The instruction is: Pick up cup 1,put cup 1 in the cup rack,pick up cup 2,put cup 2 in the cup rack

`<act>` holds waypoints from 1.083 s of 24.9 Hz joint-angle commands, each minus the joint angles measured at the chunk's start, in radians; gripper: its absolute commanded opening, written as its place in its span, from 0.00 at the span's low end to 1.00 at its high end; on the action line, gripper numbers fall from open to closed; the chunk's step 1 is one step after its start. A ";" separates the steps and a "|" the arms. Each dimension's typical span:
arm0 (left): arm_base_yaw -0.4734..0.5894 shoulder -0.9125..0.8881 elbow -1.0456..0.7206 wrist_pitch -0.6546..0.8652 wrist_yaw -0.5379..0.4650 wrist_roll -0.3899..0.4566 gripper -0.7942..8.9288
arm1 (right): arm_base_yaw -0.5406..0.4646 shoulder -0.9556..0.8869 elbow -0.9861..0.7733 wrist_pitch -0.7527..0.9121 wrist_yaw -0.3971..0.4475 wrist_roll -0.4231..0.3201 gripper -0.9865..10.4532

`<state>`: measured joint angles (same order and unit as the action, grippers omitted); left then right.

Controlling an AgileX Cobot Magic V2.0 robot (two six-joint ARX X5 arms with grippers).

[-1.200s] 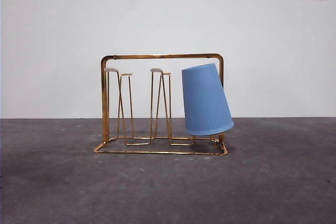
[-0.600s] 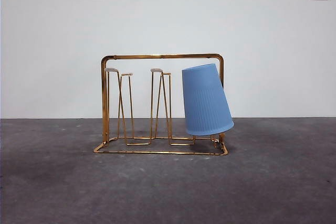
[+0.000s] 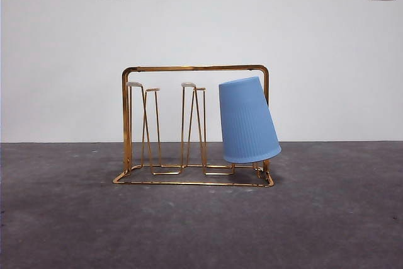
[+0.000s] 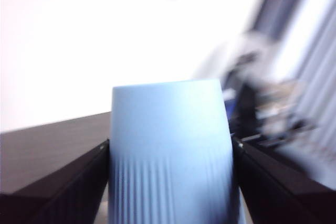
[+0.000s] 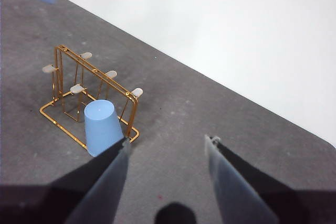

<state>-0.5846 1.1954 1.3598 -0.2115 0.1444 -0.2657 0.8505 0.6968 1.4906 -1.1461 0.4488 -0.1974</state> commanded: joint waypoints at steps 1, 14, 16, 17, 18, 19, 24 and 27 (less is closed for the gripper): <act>0.001 -0.062 -0.003 -0.067 -0.124 0.206 0.08 | 0.000 -0.015 -0.002 -0.004 0.005 0.016 0.31; 0.000 -0.417 -0.596 0.366 -0.278 0.117 0.08 | 0.000 -0.014 -0.002 -0.029 0.004 0.038 0.31; -0.002 -0.442 -0.682 0.456 -0.322 0.079 0.08 | 0.000 -0.014 -0.002 -0.039 0.005 0.047 0.31; -0.003 -0.446 -0.713 0.487 -0.334 0.077 0.08 | 0.000 -0.014 -0.002 -0.042 0.005 0.051 0.31; -0.003 -0.446 -0.741 0.513 -0.341 0.075 0.08 | 0.000 -0.014 -0.002 -0.044 0.005 0.059 0.31; -0.003 -0.443 -0.763 0.529 -0.355 0.075 0.08 | 0.000 -0.014 -0.002 -0.046 0.005 0.064 0.31; -0.005 -0.370 -0.811 0.604 -0.385 0.081 0.08 | 0.000 -0.014 -0.002 -0.058 0.004 0.076 0.30; -0.008 -0.297 -0.811 0.682 -0.412 0.109 0.08 | 0.000 -0.014 -0.002 -0.059 0.005 0.092 0.30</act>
<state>-0.5884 0.8886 0.5552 0.4381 -0.2604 -0.1749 0.8505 0.6842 1.4902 -1.2106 0.4492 -0.1284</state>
